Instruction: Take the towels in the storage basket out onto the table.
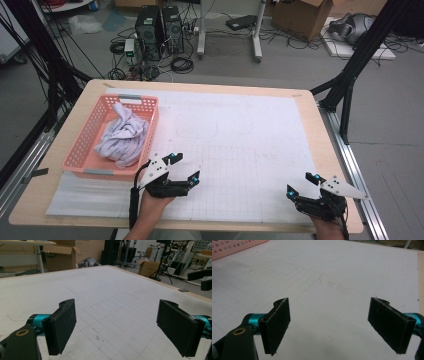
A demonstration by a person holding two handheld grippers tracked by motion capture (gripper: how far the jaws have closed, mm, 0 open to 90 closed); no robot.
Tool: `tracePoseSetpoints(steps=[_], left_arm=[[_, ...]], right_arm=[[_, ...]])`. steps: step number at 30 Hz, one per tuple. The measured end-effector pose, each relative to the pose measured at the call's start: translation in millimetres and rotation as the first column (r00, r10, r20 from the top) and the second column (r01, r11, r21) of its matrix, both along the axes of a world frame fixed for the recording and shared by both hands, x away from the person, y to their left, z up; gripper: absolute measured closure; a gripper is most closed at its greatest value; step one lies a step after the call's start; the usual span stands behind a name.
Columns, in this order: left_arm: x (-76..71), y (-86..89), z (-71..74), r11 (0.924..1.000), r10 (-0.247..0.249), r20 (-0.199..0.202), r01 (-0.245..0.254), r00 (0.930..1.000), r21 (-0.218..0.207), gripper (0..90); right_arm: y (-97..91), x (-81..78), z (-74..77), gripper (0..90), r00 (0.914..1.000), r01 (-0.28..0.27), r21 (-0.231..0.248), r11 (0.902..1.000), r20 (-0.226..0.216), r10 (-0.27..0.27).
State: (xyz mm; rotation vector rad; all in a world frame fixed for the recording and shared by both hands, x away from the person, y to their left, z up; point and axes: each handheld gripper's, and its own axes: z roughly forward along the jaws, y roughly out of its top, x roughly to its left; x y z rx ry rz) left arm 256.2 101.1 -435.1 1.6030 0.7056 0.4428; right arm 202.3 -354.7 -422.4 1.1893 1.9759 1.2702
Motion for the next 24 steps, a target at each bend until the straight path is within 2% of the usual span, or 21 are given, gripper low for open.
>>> tracePoseSetpoints(steps=[8,10,14,16,18,19,24], left_arm=[[2.3,-2.0,-1.5,0.9999,-0.006,-0.014,0.007,0.9999,0.013,16.6],[3.1,-2.9,-1.3,0.9998,-0.006,-0.032,0.007,0.9995,0.017,16.6],[3.6,-2.9,0.2,0.9998,0.004,-0.036,-0.003,0.9993,0.019,16.5],[3.5,-2.8,1.4,1.0,0.0,-0.042,0.0,0.9991,0.005,16.5],[3.5,-2.8,2.9,1.0,-0.004,-0.039,0.004,0.9992,0.001,16.5],[3.4,-2.9,3.7,1.0,0.0,-0.029,0.0,0.9996,0.005,16.5],[2.0,-2.8,6.8,1.0,-0.005,-0.03,0.005,0.9996,0.008,16.1]], right_arm=[[-3.4,3.3,-1.5,17.1,0.9999,0.006,0.018,0.9998,-0.015,-0.005],[-4.9,4.3,-1.7,17.1,0.9998,0.009,0.025,0.9996,-0.016,-0.008],[-8.1,4.5,-2.3,17.1,0.9995,0.016,0.049,0.9987,-0.026,-0.015],[-8.4,4.7,-2.6,17.1,0.999,0.018,0.064,0.9978,-0.041,-0.015],[-7.9,4.6,-2.1,17.1,0.9986,0.021,0.059,0.998,-0.049,-0.018],[-7.7,4.8,-1.9,17.3,0.9987,0.014,0.056,0.9983,-0.049,-0.011],[-6.2,6.5,-1.8,17.2,0.9992,-0.014,0.036,0.9993,-0.038,0.015]])
